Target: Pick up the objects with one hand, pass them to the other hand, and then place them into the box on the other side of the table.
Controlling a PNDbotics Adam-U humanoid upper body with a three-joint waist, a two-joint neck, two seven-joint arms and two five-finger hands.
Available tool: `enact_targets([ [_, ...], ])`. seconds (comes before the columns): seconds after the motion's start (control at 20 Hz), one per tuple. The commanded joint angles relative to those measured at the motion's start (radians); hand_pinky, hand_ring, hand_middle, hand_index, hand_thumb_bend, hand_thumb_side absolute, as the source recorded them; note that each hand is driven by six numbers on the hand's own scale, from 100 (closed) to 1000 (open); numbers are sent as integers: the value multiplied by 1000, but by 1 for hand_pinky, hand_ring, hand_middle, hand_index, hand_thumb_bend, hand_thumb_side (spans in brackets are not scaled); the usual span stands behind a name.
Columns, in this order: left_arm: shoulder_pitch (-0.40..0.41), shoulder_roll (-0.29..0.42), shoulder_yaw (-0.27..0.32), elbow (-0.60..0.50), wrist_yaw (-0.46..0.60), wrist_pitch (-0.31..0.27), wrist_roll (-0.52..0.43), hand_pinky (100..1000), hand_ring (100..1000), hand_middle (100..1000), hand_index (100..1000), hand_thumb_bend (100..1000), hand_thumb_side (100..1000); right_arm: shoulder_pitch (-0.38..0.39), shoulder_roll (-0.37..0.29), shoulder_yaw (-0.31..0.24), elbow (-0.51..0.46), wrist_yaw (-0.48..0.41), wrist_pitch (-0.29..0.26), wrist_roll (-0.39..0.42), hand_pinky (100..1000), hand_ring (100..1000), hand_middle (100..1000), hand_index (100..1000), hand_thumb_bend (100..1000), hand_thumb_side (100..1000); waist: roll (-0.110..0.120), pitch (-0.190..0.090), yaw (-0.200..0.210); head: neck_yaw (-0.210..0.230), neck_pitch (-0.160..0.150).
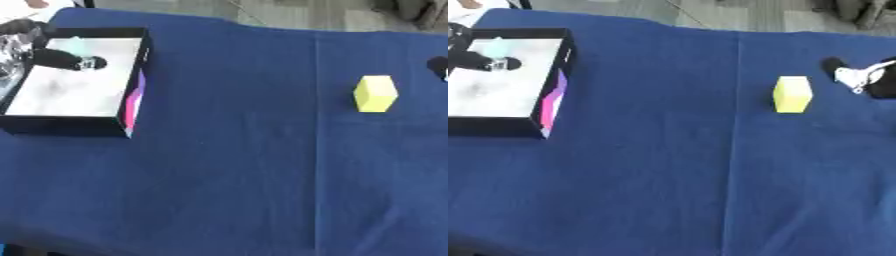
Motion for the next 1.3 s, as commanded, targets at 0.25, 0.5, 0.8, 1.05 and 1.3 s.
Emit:
enact_targets([
  [0.25,-13,60,45,-163,54,48,-14,935,911,790,897,350,242,-8,-30,-14,32,67,-39,139,934,960,924,944,352,239,-1,-9,22,-45,-30],
  [0.5,16,90,78,-414,81,94,32,880,860,744,837,265,375,1,-22,-16,64,97,-68,194,938,959,923,943,368,168,-14,6,50,-105,-46],
  [0.8,59,70,134,-649,154,39,202,813,811,740,849,100,403,-5,-13,-24,103,133,-76,153,936,953,920,941,385,112,-27,23,88,-194,-64],
  [1.05,94,5,138,-655,383,-174,498,807,829,779,868,100,488,3,-11,-27,164,197,-74,144,939,958,923,941,437,100,-38,34,131,-248,-75],
  [1.3,162,-61,126,-656,543,-355,672,792,830,799,891,100,556,13,-13,-27,227,262,-79,148,942,963,926,940,460,100,-39,40,164,-270,-76],
])
